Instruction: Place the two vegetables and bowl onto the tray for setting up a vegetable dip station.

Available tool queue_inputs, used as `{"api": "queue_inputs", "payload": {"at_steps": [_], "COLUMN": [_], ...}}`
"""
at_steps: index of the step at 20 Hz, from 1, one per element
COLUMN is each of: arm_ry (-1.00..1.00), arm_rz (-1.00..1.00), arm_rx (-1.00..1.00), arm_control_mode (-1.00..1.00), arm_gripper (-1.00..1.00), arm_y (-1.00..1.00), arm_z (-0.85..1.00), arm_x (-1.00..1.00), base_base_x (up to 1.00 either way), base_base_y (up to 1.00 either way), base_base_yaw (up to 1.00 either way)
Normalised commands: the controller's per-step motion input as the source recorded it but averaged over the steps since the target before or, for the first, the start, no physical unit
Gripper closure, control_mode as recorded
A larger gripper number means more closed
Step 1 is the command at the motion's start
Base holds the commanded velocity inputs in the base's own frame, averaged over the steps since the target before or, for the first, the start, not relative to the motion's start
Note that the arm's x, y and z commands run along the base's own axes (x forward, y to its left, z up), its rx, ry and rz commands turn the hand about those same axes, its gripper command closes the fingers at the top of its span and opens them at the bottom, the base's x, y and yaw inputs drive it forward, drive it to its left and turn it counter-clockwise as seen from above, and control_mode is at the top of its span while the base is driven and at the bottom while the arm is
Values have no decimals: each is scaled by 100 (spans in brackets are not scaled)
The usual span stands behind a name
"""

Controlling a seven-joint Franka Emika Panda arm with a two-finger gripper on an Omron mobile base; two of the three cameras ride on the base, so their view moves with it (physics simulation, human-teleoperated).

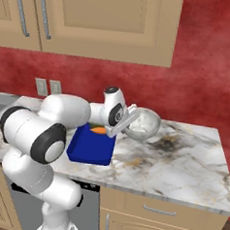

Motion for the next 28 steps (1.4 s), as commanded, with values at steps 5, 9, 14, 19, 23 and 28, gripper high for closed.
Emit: {"api": "queue_inputs", "payload": {"at_steps": [5,9,14,19,23,28], "arm_ry": [0,1,0,1,3,1], "arm_rz": [1,2,0,3,7,7], "arm_rx": [0,0,0,0,0,0], "arm_control_mode": [-100,-100,-100,-100,-100,-100], "arm_gripper": [100,100,100,100,100,100], "arm_y": [3,18,19,27,30,28], "arm_z": [17,8,8,15,13,6], "arm_x": [-18,-28,-32,-26,-19,-22], "base_base_x": [0,0,0,0,0,0], "base_base_y": [0,0,0,0,0,0], "base_base_yaw": [0,0,0,0,0,0]}}
